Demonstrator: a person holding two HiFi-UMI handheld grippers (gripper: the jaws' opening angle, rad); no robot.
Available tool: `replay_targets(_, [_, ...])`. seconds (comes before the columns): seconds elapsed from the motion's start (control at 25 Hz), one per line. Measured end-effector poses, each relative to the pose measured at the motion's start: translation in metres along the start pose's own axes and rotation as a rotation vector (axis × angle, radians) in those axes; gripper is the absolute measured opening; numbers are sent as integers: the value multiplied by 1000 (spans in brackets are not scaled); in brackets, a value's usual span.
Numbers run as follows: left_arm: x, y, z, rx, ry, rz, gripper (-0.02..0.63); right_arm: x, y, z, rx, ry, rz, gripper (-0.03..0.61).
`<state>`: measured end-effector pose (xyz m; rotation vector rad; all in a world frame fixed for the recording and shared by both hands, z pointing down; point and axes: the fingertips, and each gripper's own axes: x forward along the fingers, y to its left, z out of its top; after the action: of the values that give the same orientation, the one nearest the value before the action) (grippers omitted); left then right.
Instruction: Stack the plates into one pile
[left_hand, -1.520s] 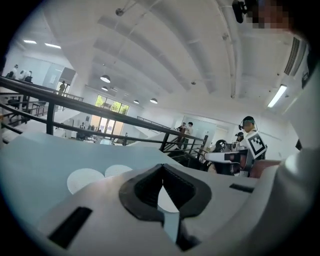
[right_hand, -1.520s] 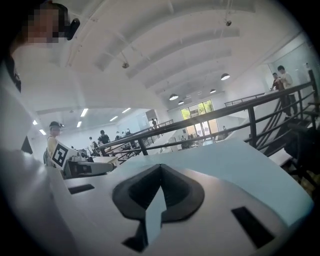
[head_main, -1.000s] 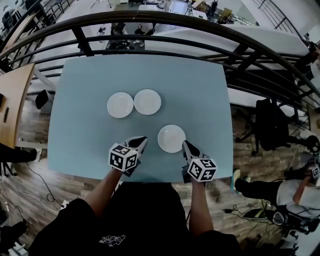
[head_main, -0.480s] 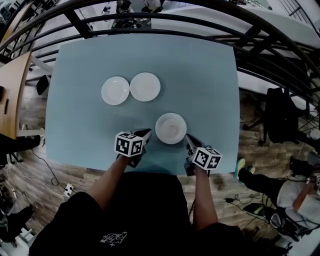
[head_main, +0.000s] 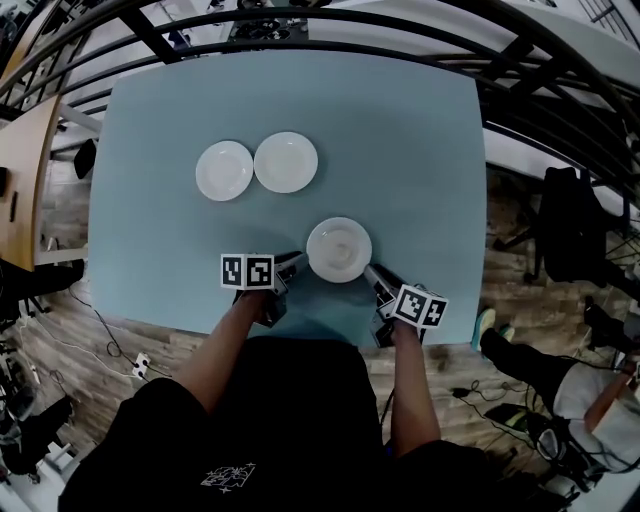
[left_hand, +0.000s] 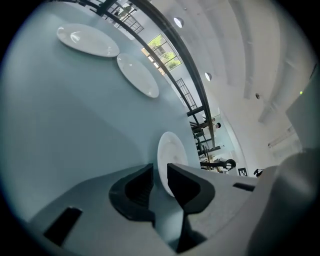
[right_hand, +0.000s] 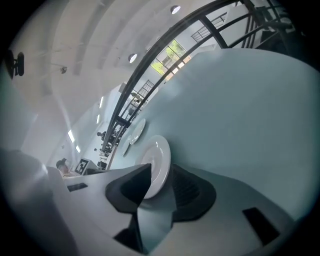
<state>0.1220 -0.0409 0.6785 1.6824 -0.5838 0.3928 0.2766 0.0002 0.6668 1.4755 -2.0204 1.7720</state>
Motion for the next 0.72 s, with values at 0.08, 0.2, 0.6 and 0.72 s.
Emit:
replay_targets(0.08, [5,1,2,-23,1,-3,79,2,-6,2,27,7,-1,124])
replay_targets(0.2, [11,-1,5,-56,-9,-7,93,5,-14,4,96,12,13,132])
replay_targets(0.6, [19,-3,7,-153,2,-25,95,17,-13,2,274,60,79,124])
replay_targets(0.72, [22,0,6,-164,25,5,82,22,-13,2,265,81,59,78])
